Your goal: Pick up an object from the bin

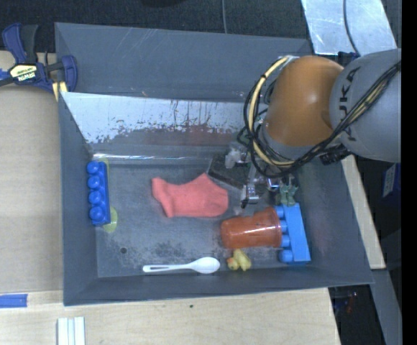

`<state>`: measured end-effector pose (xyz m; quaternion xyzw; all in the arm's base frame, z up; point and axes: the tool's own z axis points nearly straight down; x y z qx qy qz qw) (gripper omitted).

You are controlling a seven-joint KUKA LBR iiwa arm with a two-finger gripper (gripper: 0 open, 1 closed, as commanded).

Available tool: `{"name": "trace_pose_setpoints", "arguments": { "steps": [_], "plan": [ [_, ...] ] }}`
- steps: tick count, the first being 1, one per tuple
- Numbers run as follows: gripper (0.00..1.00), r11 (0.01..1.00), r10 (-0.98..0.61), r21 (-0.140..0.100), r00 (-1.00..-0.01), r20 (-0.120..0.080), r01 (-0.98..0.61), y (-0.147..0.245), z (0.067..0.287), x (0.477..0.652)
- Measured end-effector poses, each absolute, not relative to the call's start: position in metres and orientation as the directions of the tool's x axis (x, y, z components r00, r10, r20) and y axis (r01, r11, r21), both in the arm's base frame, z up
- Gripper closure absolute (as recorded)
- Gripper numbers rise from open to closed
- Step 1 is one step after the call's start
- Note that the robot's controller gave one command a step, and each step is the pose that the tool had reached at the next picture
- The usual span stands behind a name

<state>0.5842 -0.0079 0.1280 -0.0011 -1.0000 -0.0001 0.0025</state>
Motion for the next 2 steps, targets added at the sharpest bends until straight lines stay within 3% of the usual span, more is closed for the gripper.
{"name": "trace_pose_setpoints", "arguments": {
  "steps": [1, 2],
  "plan": [
    [0.00, 1.000, 0.002, 0.000, -1.000, -0.003, 0.002, -0.008, 0.133, 0.586],
    [0.00, 0.995, 0.101, 0.001, -0.995, -0.006, 0.101, 0.054, 0.080, 0.587]
  ]
}}
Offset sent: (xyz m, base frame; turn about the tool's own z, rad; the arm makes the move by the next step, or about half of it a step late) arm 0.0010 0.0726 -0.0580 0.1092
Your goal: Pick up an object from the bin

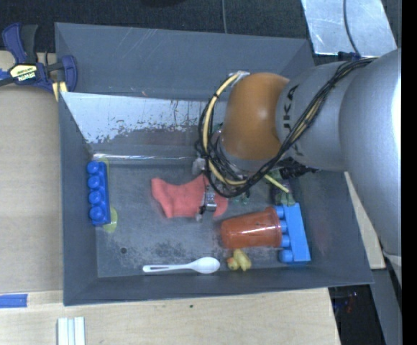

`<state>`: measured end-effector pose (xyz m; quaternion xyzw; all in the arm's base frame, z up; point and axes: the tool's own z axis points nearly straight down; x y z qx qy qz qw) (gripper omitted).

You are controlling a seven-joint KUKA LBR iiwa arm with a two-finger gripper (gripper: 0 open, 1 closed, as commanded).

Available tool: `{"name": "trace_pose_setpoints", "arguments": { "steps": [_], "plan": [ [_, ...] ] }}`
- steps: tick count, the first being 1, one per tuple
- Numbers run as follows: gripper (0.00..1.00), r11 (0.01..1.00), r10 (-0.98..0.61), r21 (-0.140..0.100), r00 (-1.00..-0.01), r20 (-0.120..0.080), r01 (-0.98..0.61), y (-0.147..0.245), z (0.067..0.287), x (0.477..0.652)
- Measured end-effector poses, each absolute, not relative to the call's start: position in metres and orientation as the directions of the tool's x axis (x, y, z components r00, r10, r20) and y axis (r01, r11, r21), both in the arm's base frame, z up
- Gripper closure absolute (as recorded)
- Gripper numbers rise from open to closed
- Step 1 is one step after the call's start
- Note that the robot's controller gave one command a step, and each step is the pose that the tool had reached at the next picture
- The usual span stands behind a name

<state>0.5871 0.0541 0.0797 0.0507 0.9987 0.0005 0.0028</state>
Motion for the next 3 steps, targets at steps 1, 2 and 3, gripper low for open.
{"name": "trace_pose_setpoints", "arguments": {
  "steps": [1, 2, 3],
  "plan": [
    [0.00, 0.995, 0.102, 0.000, -0.995, -0.007, 0.102, 0.065, 0.094, 0.587],
    [0.00, 0.995, 0.103, 0.000, -0.995, -0.005, 0.103, 0.069, 0.080, 0.587],
    [0.00, 0.977, 0.213, 0.002, -0.977, -0.012, 0.213, 0.055, 0.070, 0.586]
  ]
}}
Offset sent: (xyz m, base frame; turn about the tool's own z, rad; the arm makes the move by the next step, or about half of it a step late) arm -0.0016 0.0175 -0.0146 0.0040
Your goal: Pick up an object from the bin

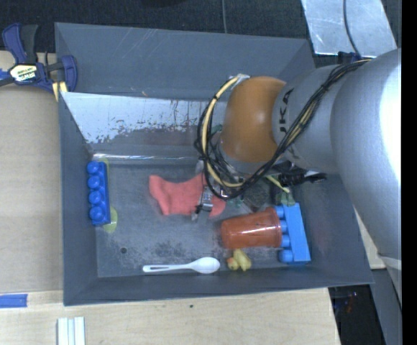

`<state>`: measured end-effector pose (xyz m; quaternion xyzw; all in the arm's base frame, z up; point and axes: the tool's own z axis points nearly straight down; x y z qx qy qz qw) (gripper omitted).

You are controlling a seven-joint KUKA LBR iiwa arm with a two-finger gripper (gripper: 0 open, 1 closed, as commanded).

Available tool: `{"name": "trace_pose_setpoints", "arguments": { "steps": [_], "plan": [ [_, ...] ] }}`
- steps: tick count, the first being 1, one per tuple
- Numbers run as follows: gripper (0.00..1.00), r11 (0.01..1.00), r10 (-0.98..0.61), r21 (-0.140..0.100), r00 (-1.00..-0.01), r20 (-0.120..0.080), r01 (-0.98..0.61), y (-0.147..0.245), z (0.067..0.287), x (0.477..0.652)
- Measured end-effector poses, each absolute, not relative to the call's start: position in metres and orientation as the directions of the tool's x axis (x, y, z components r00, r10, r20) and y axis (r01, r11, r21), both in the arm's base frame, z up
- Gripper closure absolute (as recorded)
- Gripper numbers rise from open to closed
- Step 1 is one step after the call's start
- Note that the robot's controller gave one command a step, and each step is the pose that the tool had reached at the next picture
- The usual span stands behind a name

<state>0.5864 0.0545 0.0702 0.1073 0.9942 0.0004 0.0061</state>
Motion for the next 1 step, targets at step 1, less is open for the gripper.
{"name": "trace_pose_setpoints", "arguments": {
  "steps": [1],
  "plan": [
    [1.00, 0.990, 0.138, 0.002, -0.990, -0.012, 0.138, 0.0642, 0.0743, 0.5871]
  ]
}}
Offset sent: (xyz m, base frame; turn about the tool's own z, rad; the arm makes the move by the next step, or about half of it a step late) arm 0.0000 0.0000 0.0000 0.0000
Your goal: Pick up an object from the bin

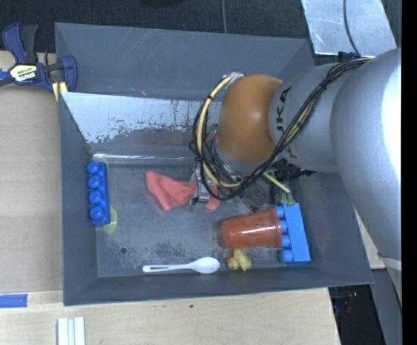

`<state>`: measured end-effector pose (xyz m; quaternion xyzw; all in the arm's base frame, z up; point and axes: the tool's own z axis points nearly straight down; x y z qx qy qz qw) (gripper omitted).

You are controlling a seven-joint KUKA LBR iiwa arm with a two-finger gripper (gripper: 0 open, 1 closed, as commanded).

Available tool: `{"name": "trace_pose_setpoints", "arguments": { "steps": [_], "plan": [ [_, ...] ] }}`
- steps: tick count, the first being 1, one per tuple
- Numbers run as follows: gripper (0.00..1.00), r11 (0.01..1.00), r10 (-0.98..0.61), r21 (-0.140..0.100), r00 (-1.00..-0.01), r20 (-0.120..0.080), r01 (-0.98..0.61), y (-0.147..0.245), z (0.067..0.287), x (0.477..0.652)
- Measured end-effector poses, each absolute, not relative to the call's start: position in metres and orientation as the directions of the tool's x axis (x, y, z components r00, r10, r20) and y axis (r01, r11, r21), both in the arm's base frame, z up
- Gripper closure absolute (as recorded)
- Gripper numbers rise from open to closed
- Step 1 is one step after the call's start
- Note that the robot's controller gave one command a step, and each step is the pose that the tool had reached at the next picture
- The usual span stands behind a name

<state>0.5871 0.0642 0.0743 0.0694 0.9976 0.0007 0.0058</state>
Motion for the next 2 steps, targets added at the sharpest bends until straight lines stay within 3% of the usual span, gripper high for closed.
{"name": "trace_pose_setpoints", "arguments": {
  "steps": [2],
  "plan": [
    [1.00, 0.990, 0.139, 0.003, -0.990, -0.013, 0.139, 0.0640, 0.0771, 0.5871]
  ]
}}
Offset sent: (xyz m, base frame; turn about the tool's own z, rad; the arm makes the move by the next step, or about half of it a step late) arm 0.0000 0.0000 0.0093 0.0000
